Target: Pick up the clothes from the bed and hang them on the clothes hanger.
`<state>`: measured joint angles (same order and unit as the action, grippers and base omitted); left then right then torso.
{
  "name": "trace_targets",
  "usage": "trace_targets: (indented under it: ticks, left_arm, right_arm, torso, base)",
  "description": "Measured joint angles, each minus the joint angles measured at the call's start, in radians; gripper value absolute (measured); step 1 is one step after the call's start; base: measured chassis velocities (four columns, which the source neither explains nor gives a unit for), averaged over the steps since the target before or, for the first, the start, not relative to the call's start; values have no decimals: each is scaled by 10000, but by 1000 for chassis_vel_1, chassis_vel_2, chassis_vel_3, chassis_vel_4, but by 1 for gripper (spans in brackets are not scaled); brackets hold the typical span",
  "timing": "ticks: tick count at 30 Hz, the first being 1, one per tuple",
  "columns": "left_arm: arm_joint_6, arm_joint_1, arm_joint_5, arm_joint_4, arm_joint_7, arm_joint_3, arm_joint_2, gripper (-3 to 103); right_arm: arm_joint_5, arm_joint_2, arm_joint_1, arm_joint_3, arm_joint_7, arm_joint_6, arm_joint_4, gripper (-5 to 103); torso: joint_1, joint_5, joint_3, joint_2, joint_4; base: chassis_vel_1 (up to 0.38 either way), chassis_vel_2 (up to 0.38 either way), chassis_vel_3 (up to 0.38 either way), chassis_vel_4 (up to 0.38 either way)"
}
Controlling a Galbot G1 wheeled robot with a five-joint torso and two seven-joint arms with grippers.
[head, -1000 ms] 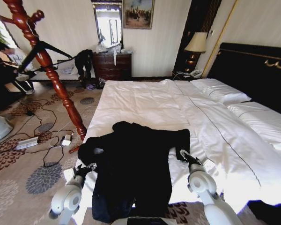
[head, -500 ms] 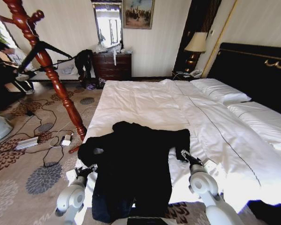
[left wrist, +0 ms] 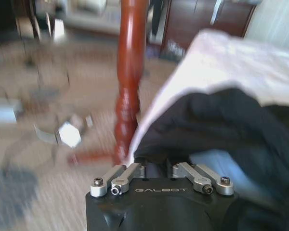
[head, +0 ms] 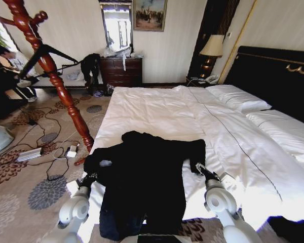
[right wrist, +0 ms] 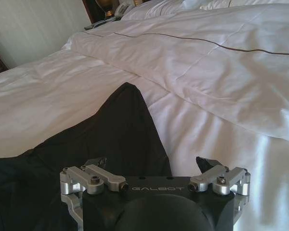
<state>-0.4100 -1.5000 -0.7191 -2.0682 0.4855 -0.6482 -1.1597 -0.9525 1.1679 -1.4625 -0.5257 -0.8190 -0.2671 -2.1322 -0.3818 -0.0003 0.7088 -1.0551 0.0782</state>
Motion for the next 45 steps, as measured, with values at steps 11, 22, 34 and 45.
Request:
trace_targets:
  ticks: [11, 22, 34, 45]
  left_arm:
    - [960, -1087, 5218, -896, -1429, -1984, 3157, 0]
    - [117, -1721, 5230, -221, -954, -374, 1896, 10]
    - [248, -2619, 2984, -3061, -1834, -996, 2966, 58]
    - [438, -62, -1369, -3071, -1022, -2752, 4429, 90]
  right_arm:
    - [1, 2, -87, 2, -17, -3, -256, 100]
    - [31, 14, -32, 73, 17, -6, -180, 100]
    - [-1, -90, 416, 319, 59, -7, 343, 100]
    - [-147, -219, 670, 444, 59, -19, 501, 100]
  torso:
    - [0, 8, 0, 0, -2]
    - [1, -2, 0, -1, -3]
    - [1, 7, 0, -1, -2]
    - [0, -1, 1, 0, 4]
  base:
    - [0, 0, 0, 0]
    - [0, 0, 0, 0]
    - [0, 0, 0, 0]
    - [0, 0, 0, 0]
